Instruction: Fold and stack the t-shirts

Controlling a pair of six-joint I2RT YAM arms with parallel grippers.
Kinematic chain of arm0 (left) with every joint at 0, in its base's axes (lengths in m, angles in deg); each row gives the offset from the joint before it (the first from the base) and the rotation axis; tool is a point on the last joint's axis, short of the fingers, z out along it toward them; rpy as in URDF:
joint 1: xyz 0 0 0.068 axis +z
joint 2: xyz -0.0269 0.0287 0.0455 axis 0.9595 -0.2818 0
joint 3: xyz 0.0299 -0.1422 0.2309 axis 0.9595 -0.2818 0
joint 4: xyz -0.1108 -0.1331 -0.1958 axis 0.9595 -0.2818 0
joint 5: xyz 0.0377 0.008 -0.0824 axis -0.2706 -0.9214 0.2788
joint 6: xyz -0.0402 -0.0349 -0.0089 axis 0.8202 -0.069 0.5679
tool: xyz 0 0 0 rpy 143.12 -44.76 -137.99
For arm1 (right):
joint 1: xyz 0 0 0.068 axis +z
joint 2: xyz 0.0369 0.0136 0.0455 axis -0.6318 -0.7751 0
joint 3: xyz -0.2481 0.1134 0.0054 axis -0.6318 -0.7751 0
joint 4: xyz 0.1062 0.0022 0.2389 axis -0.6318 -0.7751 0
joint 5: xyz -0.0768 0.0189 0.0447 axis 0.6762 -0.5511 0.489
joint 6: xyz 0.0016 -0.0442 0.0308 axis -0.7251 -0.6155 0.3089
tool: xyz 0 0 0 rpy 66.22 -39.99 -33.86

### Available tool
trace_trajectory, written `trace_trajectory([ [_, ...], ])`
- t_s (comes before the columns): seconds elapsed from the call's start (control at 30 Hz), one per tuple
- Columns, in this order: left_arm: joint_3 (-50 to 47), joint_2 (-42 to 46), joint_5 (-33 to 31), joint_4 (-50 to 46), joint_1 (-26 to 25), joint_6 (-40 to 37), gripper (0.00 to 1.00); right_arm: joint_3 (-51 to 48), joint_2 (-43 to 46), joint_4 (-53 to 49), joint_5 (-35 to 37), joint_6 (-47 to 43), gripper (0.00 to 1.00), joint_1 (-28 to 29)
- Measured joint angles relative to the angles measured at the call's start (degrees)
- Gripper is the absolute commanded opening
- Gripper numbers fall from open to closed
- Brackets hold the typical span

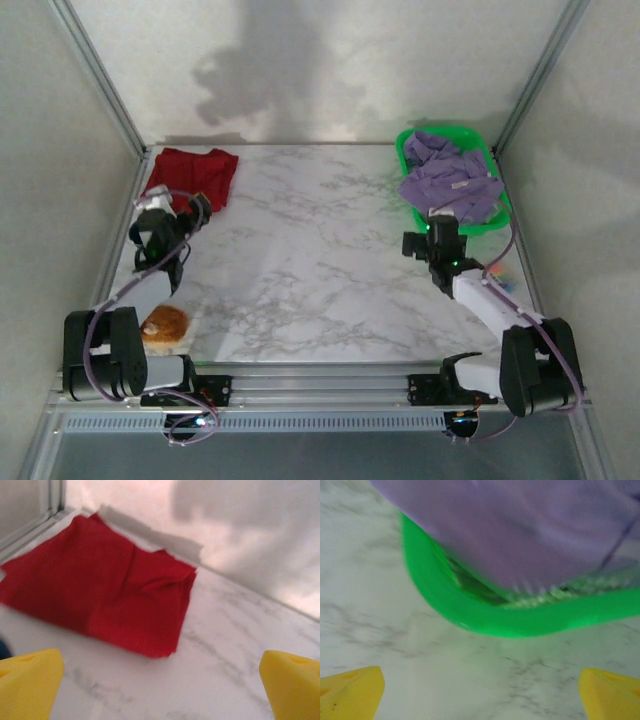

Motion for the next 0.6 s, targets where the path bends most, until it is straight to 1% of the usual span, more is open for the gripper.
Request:
trace_trajectory([
  [0.1, -7.2, 1.5, -2.2, 7.3, 0.0, -1.6, 1.0, -4.2, -4.1, 12.4, 3.2, -3.0, 0.99, -1.2],
  [0.27, -13.8, 3.8, -5.0, 17.4, 0.0, -5.6, 1.0, -10.8, -9.6, 31.4, 3.0, -4.2, 0.99, -3.5],
  [0.3, -15.5, 4.3, -5.6, 19.8, -0.1, -6.3, 1.0, -12.0, -10.7, 34.0, 2.7, -4.3, 0.99, -3.8],
  [0.4, -19.8, 4.8, -6.4, 24.9, -0.3, -7.7, 1.0, -13.3, -12.7, 38.0, 1.4, -4.6, 0.99, -4.3],
  [0.47, -20.9, 4.2, -6.9, 26.9, -1.1, -8.8, 1.0, -13.3, -12.8, 40.5, 0.0, -4.8, 0.99, -4.7],
  [0.6, -21.0, -0.5, -7.3, 32.1, -3.8, -11.1, 1.0, -13.3, -14.3, 45.9, -3.3, -5.0, 0.99, -5.7],
])
